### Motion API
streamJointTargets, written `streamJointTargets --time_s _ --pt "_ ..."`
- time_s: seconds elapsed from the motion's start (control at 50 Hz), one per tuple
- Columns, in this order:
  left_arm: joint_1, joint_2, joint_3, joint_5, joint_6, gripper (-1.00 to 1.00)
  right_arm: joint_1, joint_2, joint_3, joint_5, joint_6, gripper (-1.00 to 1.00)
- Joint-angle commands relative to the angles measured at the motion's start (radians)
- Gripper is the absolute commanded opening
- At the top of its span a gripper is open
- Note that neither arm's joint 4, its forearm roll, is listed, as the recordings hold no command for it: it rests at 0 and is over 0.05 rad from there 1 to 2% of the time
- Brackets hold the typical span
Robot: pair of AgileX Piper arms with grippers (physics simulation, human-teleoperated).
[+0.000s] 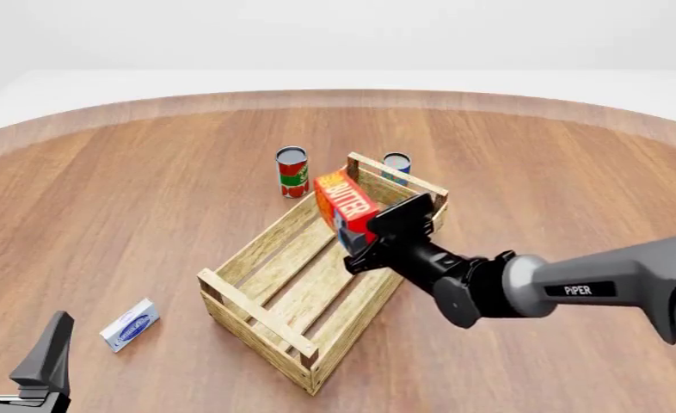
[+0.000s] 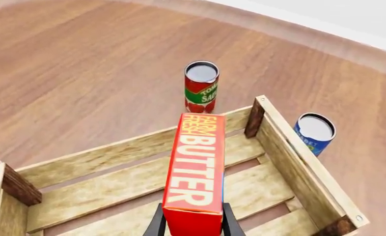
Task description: Pick up the butter and put it in the tray.
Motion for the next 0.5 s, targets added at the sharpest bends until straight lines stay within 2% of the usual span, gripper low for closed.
streamJointTargets --time_s 0.02,0.5 --pt "0.0 0.0 0.0 0.0 0.0 1.0 0.006 0.011 -0.027 -0.002 0.025 -1.0" --pt "0.0 0.0 0.0 0.0 0.0 1.0 0.006 0.046 -0.037 -0.003 0.035 -1.0"
